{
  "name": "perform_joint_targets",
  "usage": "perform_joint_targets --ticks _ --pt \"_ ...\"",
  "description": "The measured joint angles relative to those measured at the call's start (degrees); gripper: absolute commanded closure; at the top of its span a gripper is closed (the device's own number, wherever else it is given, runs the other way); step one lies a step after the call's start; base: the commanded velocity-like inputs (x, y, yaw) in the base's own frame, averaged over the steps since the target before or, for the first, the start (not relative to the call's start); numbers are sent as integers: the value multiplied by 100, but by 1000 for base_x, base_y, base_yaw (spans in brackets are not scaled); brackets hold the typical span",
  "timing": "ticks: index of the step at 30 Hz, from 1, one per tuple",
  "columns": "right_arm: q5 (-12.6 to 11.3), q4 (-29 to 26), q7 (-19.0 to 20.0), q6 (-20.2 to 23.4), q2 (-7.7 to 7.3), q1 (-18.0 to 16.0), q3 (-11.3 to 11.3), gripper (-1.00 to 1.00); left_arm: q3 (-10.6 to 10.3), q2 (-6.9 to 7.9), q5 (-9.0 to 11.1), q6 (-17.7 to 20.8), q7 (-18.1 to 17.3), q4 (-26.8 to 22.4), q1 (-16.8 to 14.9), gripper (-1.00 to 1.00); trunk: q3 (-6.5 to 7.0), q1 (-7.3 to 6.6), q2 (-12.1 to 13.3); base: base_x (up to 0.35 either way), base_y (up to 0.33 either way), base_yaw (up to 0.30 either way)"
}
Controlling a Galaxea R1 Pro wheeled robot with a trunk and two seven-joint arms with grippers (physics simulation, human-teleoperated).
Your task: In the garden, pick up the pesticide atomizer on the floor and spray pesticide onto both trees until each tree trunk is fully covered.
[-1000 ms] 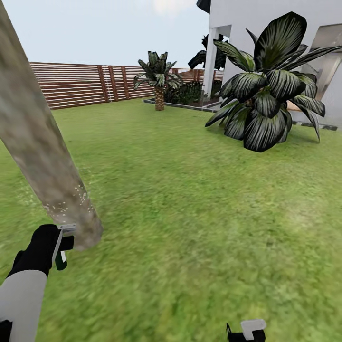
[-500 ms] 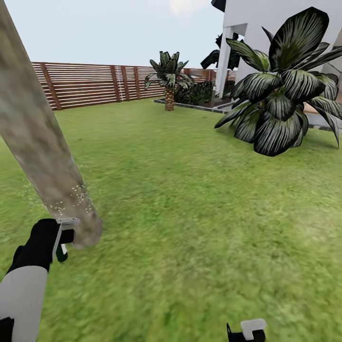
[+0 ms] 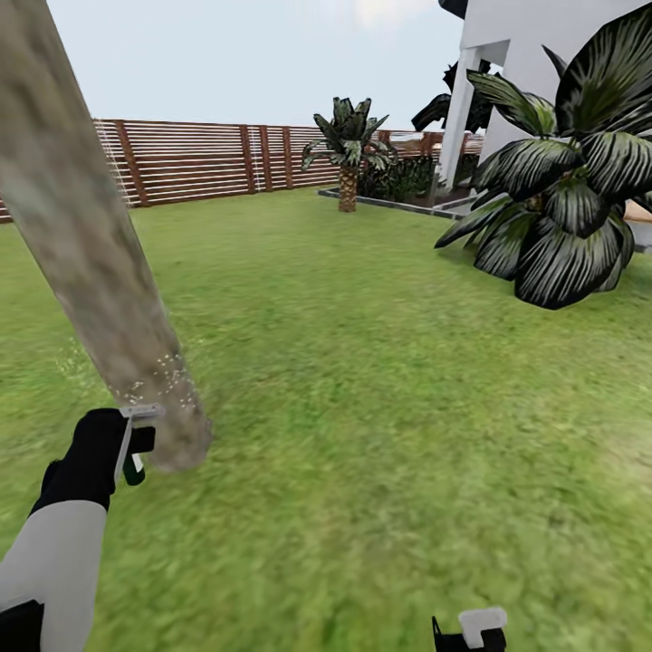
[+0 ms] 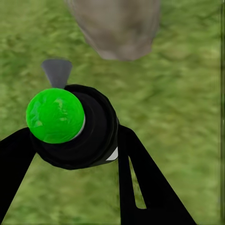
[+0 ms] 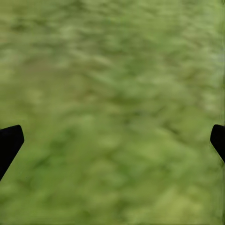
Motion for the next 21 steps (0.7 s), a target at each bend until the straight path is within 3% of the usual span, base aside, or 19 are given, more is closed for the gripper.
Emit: perform_joint_targets --ticks 11,16,18,21 --pt "0 1 -1 -1 -9 0 -7 -100 -7 -1 -2 -2 0 -2 6 100 0 1 0 251 -177 0" --pt "0 6 0 -1 -8 -2 0 -100 26 13 -22 -1 1 8 16 100 0 3 0 18 -248 167" --pt "0 4 1 0 -8 -2 0 -100 64 69 -32 0 0 16 32 100 0 5 0 -251 -119 271" --pt "0 4 1 1 -8 -1 0 -100 80 322 -42 -4 3 53 278 100 -1 4 0 -96 -17 276"
